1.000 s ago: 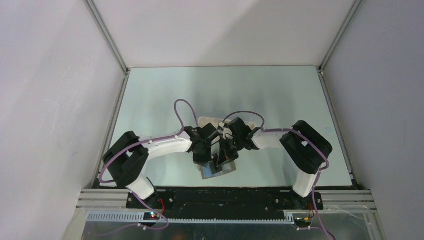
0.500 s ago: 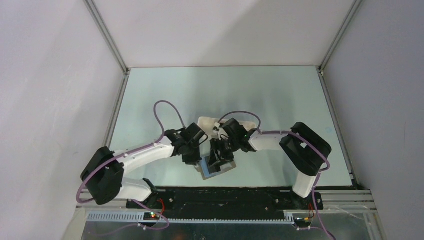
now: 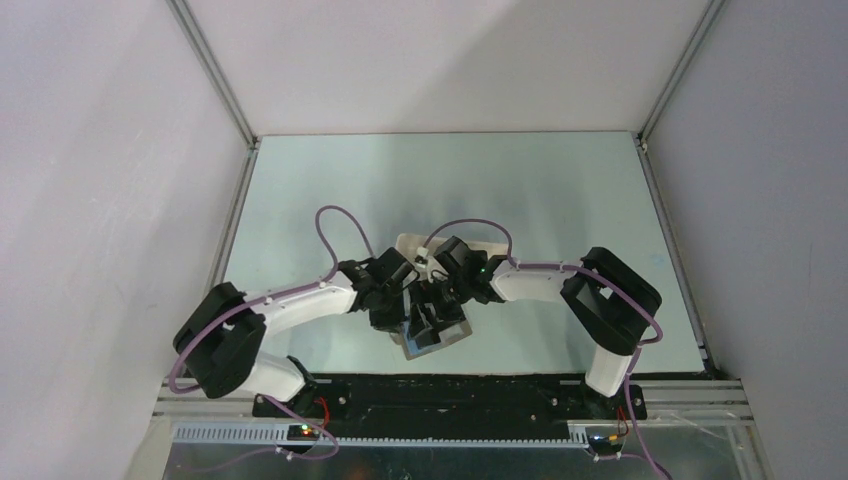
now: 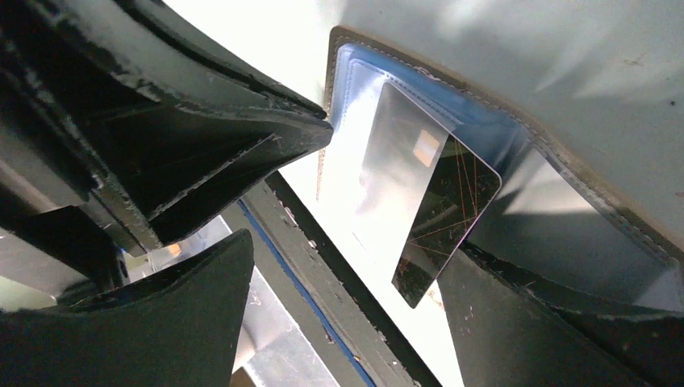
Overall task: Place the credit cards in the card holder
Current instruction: Insert the credit card into the card holder.
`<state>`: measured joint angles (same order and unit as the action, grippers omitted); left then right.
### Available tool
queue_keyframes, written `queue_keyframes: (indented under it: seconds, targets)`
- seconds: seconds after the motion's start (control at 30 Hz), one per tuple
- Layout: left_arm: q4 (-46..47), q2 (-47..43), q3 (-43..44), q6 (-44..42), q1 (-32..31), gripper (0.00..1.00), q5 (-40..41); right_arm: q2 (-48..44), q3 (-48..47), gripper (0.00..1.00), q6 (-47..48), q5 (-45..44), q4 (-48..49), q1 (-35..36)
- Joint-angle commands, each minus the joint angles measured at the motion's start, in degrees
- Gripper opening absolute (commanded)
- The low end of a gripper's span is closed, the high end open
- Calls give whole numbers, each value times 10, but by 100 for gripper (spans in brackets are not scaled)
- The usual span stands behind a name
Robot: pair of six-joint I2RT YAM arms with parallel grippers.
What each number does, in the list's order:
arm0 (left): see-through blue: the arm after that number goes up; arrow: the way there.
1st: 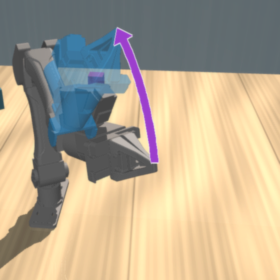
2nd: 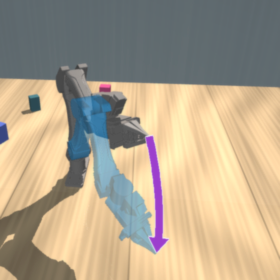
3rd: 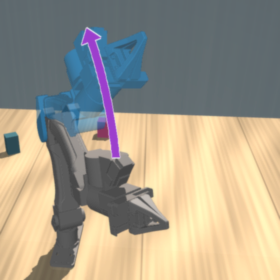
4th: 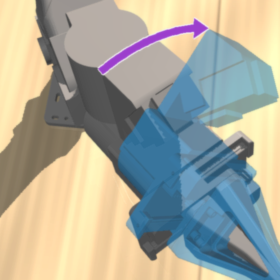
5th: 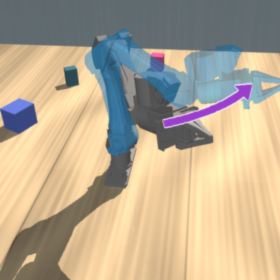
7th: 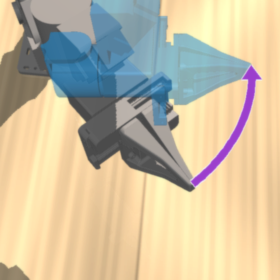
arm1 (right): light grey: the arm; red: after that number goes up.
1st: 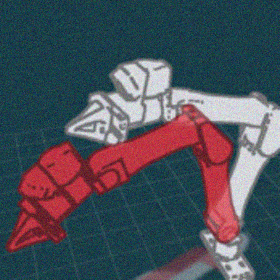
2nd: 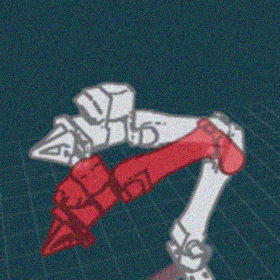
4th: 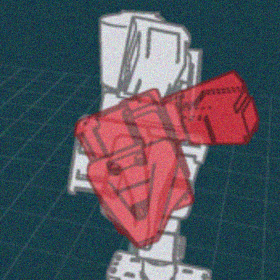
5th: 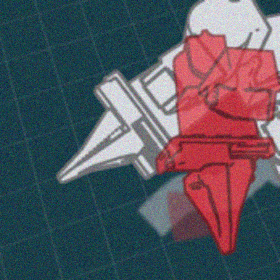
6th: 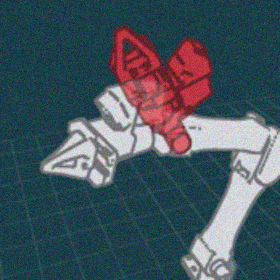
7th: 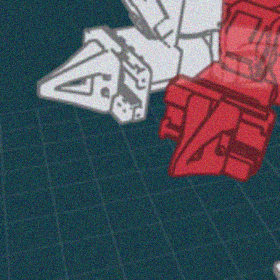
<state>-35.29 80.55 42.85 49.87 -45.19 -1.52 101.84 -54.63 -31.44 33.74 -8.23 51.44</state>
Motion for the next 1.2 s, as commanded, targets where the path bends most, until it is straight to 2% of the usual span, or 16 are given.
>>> queue_keyframes:
  seconds: [0.0, 0.2, 0.43, 0.73, 1.0, 1.17]
  targets:
    - [30, 6, 0, 21, 2, 10, -4, 37, 16, 86, 53, -41, -35, 16]
    - [63, -11, -25, 34, 6, 0, -14, 32, 23, 88, 57, -2, 17, 38]
    - [108, -61, -82, 52, 30, 0, -29, 21, 28, 93, 55, 15, 51, 36]
    - [160, -64, -107, 63, 37, 0, -56, 7, 74, 97, 1, 94, 171, 20]
    - [196, -71, -110, 58, 38, 0, -65, 8, 75, 99, 14, 79, 146, 20]
    - [222, -55, -108, 56, 37, 0, -89, 13, 77, 99, -21, 103, 197, 25]
